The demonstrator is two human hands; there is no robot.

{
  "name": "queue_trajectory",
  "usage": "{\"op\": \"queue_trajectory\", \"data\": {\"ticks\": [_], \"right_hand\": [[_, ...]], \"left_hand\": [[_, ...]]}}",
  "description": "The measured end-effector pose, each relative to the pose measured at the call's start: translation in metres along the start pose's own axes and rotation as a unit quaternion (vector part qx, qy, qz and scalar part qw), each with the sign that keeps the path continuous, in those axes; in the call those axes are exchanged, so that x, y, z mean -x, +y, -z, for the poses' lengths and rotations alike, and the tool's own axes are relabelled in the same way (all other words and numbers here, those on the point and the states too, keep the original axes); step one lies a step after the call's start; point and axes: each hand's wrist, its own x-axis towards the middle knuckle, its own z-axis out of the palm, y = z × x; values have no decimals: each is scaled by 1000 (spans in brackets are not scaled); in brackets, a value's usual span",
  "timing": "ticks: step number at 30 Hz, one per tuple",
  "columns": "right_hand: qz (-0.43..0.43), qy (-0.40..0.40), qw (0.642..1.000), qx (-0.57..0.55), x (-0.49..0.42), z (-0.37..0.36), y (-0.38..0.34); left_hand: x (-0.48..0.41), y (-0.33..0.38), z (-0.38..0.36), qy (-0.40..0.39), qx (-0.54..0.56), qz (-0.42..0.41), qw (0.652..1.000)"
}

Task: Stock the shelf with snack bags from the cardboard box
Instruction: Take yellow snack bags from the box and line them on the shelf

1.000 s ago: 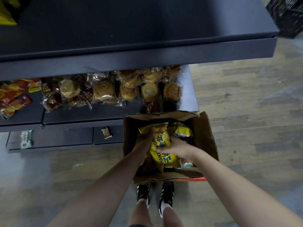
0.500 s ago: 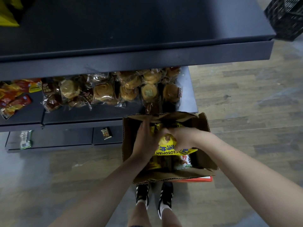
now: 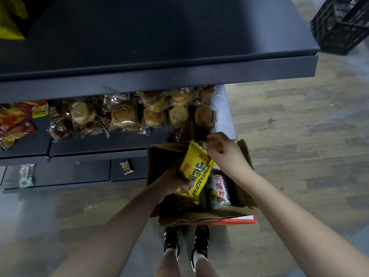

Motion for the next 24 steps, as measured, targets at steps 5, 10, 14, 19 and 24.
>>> {"op": "queue_trajectory", "data": {"ticks": [5, 10, 14, 19, 24], "right_hand": [[-23, -88, 995, -37, 6, -8, 17], [-63, -120, 991, 20, 2, -13, 26], [-61, -169, 973, 143, 4, -22, 31], [99, -150, 949, 261, 13, -22, 32], [134, -139, 927, 320, 13, -21, 30]], "left_hand": [[5, -11, -6, -37, 0, 47, 998], [6, -15, -11, -30, 68, 33, 997], [2, -5, -18, 10, 96, -21, 995], [-7, -4, -25, 46, 60, -30, 997], [-14, -6, -29, 138, 102, 25, 985]]}}
